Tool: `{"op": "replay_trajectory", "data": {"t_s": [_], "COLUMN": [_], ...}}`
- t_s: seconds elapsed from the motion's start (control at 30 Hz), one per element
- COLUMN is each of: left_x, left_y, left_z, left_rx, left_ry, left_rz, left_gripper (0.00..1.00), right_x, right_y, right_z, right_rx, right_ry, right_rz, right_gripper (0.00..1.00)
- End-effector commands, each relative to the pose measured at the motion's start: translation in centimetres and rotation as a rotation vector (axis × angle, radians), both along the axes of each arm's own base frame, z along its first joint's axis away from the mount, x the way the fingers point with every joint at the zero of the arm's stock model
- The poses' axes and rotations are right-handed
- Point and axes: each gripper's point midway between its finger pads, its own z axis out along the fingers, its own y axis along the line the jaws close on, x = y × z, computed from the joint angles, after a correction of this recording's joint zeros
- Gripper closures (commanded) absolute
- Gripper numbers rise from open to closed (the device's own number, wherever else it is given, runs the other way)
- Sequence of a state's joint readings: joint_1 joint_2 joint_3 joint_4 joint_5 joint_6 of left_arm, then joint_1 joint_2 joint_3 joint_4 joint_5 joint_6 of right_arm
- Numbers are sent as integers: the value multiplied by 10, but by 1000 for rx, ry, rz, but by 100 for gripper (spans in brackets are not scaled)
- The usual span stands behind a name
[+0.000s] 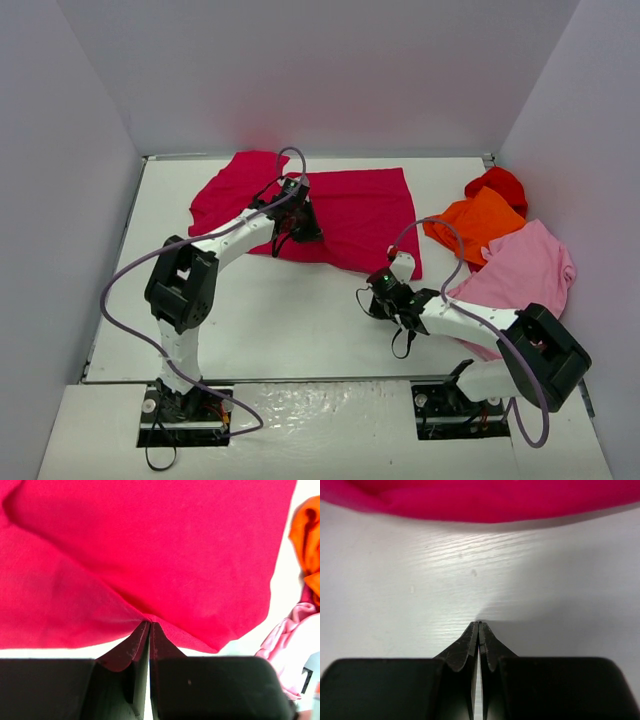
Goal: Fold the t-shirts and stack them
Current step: Fold the flattened tshirt in 1/3 of the way
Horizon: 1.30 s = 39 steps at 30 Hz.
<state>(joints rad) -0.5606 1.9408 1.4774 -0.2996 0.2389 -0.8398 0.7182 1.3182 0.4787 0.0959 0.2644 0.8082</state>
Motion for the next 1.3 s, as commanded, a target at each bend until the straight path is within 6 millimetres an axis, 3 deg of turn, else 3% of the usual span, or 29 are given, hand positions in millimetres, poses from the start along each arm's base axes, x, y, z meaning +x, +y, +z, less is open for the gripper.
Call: {"op": "replay_trajectory", "data": {"t_s": [0.0,0.2,0.5,0.6,0.77,1.1,1.27], "left_x": [19,22,23,23,24,26,28], "left_y": [0,6,12,18,26,33,35], "left_z": [78,83,90,91,93,89,85], "left_rx": [-59,-51,-39,-23,-21,-13,-15], "left_ry": [-176,-191,-213,-217,-223,-209,-200], "left_rz": [-1,14,27,34,45,39,39], "left_gripper": [100,100,100,100,100,100,100], "right_x": [-7,24,91,115,154,200,215], "right_y": [11,5,6,7,-6,-6,0], "right_z": [-12,-6,-4,5,22,75,90], "right_rx": [57,-39,-207,-230,-262,-252,-218], "right_ry": [0,-116,-190,-220,-242,-320,-335], "right_rz": [-17,-54,-110,-127,-151,-149,-120], "right_gripper": [100,100,99,83,64,58,57]}}
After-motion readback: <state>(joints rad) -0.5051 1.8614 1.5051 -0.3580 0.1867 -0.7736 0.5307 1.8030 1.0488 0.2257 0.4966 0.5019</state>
